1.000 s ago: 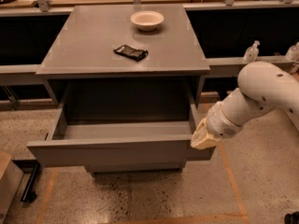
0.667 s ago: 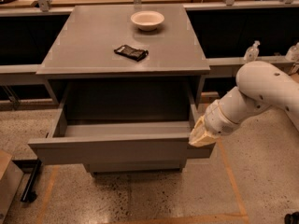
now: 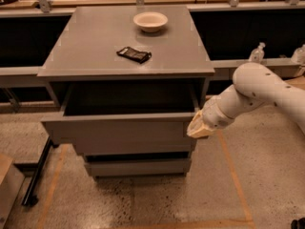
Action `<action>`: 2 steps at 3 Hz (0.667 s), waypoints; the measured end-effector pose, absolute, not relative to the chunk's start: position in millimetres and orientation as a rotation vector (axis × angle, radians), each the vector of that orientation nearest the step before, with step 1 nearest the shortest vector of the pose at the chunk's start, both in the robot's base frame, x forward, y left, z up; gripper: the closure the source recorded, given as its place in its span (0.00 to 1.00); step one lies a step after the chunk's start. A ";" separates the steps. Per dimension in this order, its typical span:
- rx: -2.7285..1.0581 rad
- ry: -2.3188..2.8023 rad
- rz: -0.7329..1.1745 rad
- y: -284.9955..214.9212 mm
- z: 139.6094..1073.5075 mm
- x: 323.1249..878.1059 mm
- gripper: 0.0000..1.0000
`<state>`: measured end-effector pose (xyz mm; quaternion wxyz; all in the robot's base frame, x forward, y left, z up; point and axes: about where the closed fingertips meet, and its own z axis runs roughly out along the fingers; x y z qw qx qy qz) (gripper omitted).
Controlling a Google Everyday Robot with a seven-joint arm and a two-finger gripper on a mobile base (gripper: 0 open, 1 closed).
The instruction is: Close top drawer
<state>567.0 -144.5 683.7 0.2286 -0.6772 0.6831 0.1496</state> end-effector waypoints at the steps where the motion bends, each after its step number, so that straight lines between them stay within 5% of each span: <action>1: -1.860 1.879 0.412 -144.0 683.0 567.4 1.00; 2: -1.835 1.870 0.412 -142.0 679.7 569.8 1.00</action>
Offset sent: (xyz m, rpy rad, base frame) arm 0.0062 0.0009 -0.0040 0.0430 -0.0364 -0.0328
